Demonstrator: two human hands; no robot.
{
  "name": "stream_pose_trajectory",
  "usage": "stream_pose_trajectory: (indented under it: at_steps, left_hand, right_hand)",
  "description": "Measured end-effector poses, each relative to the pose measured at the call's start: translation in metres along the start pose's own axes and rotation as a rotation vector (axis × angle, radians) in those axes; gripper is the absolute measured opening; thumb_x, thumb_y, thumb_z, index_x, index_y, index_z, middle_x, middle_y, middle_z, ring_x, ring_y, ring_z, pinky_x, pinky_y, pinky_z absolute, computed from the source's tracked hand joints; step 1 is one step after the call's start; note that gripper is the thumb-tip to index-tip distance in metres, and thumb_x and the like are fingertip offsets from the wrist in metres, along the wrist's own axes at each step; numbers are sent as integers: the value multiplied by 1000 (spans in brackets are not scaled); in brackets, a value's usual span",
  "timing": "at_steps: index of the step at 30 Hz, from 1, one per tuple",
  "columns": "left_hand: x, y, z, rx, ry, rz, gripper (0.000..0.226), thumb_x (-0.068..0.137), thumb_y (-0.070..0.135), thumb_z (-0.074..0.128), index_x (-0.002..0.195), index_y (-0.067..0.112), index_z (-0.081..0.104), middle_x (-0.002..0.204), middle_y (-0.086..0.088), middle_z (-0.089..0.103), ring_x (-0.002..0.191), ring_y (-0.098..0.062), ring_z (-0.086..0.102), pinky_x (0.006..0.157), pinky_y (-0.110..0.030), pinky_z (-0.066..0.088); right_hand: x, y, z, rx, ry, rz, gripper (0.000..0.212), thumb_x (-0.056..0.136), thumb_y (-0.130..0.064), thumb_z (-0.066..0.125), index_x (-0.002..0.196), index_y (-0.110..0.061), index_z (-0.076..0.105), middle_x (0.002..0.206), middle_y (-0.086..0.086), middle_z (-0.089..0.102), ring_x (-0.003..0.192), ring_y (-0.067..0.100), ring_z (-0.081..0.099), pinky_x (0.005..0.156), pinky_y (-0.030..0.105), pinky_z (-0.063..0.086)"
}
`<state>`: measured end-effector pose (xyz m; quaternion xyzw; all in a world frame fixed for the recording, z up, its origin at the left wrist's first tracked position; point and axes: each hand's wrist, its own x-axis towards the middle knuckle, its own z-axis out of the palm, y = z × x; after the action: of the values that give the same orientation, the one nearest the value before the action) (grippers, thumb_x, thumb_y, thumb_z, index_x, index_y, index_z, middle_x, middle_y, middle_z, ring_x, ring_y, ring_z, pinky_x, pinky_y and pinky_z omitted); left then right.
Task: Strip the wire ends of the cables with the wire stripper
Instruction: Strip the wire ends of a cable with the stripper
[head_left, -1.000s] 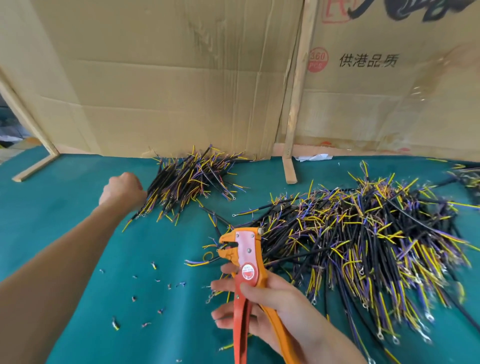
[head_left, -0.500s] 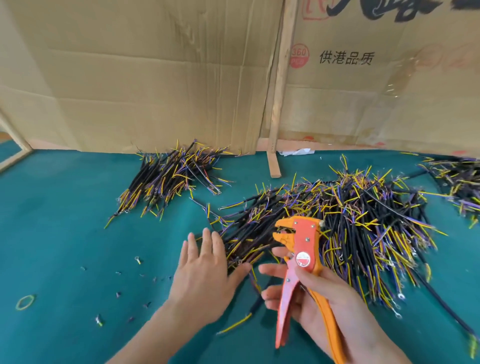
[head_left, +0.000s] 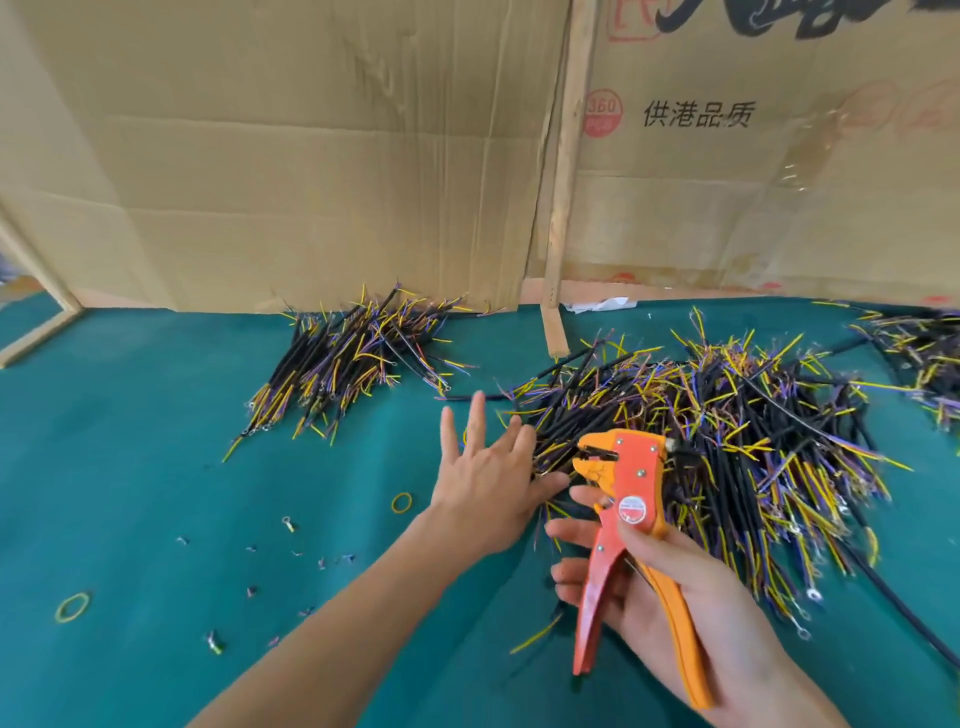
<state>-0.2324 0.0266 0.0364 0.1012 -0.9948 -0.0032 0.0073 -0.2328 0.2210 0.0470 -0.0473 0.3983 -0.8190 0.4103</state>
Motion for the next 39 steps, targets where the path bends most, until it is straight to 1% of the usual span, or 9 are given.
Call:
stream_pose_trajectory:
  at_steps: [7,8,10,13,15,18,21,30,39]
  left_hand:
    - [35,4,-8,-10,-69,142,71,101,34,42,157,9,5,165,-2,20,151,-37,-20,118,-65,-8]
    - [37,2,-9,-33,-90,154,79,100,37,47,158,10,0,166,0,15,151,-35,-20,118,-65,-8]
    - [37,-12,-14,-180,-114,159,94,95,55,52,159,15,-3,167,1,13,152,-30,-18,120,-62,-6]
    - [29,-62,-32,-531,-78,74,111,73,66,73,159,23,16,163,-2,25,154,-21,-2,124,-38,7]
    - [26,-104,-41,-546,24,-40,93,74,54,81,151,22,39,151,-8,41,147,-21,25,113,-20,19]
    - [36,-156,-45,-289,278,-323,54,87,27,67,137,12,54,133,-19,54,127,-36,47,107,-37,38]
    - [44,-184,-38,-183,273,-559,42,93,22,55,131,6,52,129,-23,49,121,-43,45,101,-50,43]
    - [56,-212,-37,-257,224,-702,31,91,28,68,106,0,62,111,-23,61,101,-44,60,84,-46,53]
    - [49,-199,-55,-378,313,-789,26,87,10,62,111,10,71,111,-21,65,103,-42,61,87,-43,53]
  right_hand:
    - [-1,8,13,-5,-38,44,41,75,-7,65,114,-7,76,117,37,66,73,45,70,69,52,63]
    - [-1,9,16,-10,-35,57,47,71,3,68,116,-8,76,117,36,66,74,46,69,72,54,62]
    - [0,10,20,-4,-29,81,58,65,-13,71,122,-10,72,118,36,66,75,48,69,76,57,59]
    - [4,9,32,46,-40,83,60,63,-22,69,122,-11,71,119,36,66,75,50,69,75,59,60]
    - [13,10,42,60,-63,61,57,66,-22,72,122,-11,72,120,36,66,79,50,70,79,60,60]
    - [34,14,62,50,-84,64,49,80,-19,67,129,-11,67,121,35,66,84,47,69,87,57,59]
    - [47,24,76,18,-108,161,52,81,-23,67,132,-11,65,122,34,66,86,44,69,89,56,58]
    - [56,42,56,59,-163,206,46,79,-24,69,122,-7,72,115,34,67,83,41,69,76,53,59]
    - [60,42,55,34,-193,208,45,80,-24,68,123,-8,71,115,33,68,85,40,69,77,53,58]
